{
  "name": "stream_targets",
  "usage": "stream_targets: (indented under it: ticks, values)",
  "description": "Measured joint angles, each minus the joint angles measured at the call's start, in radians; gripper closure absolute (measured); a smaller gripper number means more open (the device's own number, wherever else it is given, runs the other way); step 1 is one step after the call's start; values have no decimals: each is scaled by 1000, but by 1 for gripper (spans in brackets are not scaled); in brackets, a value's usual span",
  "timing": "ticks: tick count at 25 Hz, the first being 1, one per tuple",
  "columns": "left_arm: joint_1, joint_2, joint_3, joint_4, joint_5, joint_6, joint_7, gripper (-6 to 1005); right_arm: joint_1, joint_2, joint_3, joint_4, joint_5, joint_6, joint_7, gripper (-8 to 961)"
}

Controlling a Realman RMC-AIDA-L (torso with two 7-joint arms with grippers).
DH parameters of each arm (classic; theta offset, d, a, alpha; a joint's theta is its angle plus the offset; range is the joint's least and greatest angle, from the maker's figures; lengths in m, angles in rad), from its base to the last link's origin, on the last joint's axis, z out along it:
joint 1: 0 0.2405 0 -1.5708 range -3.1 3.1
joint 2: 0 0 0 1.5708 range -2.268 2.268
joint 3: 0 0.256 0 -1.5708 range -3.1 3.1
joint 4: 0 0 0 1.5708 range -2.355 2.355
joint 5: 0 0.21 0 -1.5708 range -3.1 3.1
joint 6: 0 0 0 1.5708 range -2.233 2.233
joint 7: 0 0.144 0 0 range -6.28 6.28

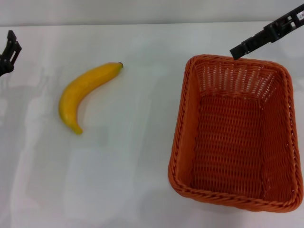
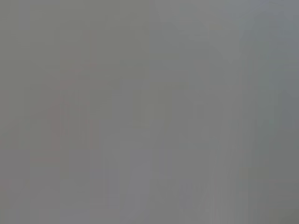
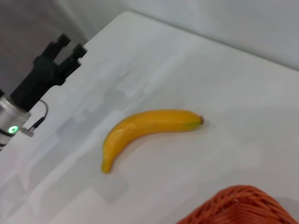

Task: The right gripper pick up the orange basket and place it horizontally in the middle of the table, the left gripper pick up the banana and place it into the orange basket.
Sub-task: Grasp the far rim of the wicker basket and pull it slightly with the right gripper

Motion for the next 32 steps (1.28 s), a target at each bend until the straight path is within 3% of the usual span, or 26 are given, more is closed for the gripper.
stream_targets:
  ticks: [13, 24, 32]
  values:
    - [-5, 0, 1, -4, 0, -1, 0, 106, 53, 15, -19, 11, -51, -32, 74, 254]
    - [-5, 1, 21, -5, 2, -3, 4, 106, 28, 87, -20, 8, -133, 123, 69, 258]
    - [-5, 2, 26, -4, 2, -15, 6, 106, 23, 87, -19, 3, -138, 186, 68, 261]
